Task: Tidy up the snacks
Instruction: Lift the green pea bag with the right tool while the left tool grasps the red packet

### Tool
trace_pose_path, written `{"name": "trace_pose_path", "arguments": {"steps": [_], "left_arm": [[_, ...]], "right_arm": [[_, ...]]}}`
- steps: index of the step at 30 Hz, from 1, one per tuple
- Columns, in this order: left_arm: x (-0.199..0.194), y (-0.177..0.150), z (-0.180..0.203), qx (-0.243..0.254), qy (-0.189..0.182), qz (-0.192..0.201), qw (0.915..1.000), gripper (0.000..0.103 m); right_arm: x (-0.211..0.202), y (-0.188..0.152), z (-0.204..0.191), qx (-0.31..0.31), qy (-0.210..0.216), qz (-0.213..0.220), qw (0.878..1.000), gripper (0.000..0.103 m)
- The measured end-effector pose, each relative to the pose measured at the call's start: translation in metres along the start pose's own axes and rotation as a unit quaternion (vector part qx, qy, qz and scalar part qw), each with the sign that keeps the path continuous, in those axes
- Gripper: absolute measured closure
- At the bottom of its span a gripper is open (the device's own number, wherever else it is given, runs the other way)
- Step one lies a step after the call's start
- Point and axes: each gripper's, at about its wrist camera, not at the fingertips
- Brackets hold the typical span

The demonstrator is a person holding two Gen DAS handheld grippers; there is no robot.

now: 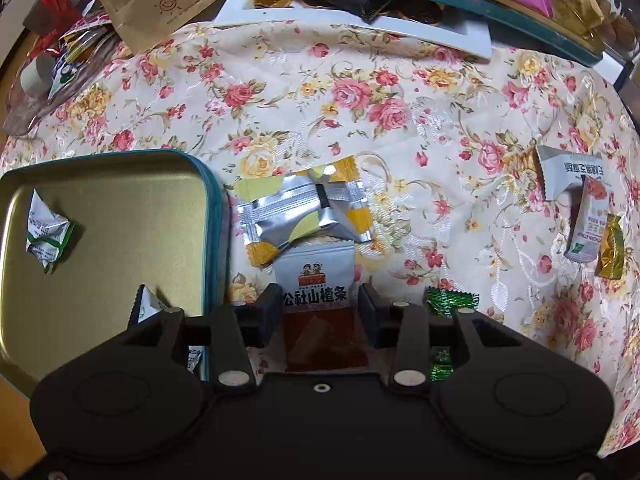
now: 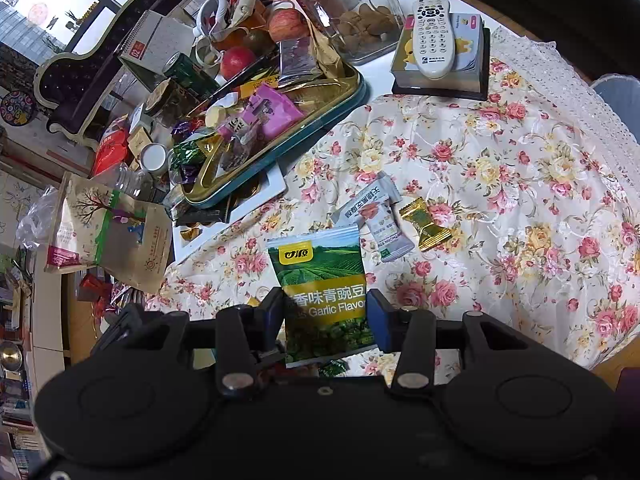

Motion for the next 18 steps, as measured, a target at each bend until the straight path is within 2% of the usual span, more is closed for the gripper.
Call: {"name": "trace_pose_path", "arguments": {"steps": [4, 7, 10, 15, 18], "left_arm": [[-0.003, -0.002, 0.008, 0.011, -0.017, 0.000, 0.9998, 0.062], [-0.012, 0.001, 0.015, 0.002, -0.035, 0.002, 0.9994, 0.062], [-0.026, 0.007, 0.025, 0.004, -0.032, 0.014, 0.9994, 0.062], [-0.060, 0.012, 0.041, 0.023, -0.027, 0.056, 0.9978, 0.062], [-0.088, 0.017, 0.044, 0.036, -0.018, 0.094, 0.9948, 0.062]], "right_arm": [[-0.002, -0.001, -0.001, 0.001, 0.000, 0.003, 1.000, 0.056], [-0.005, 0.001, 0.000, 0.005, -0.002, 0.008, 1.000, 0.056], [-0.008, 0.003, 0.002, 0.013, -0.005, 0.014, 1.000, 0.056], [-0.014, 0.005, 0.003, 0.024, -0.011, 0.031, 0.999, 0.056], [-0.018, 0.007, 0.005, 0.029, -0.008, 0.037, 0.999, 0.056]]}}
Point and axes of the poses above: each gripper's, at about its wrist camera, not at the fingertips, and x roughly the way its jaws point, z to its right, y to its top, and after that the axes turned 10 degrees about -y, right-handed
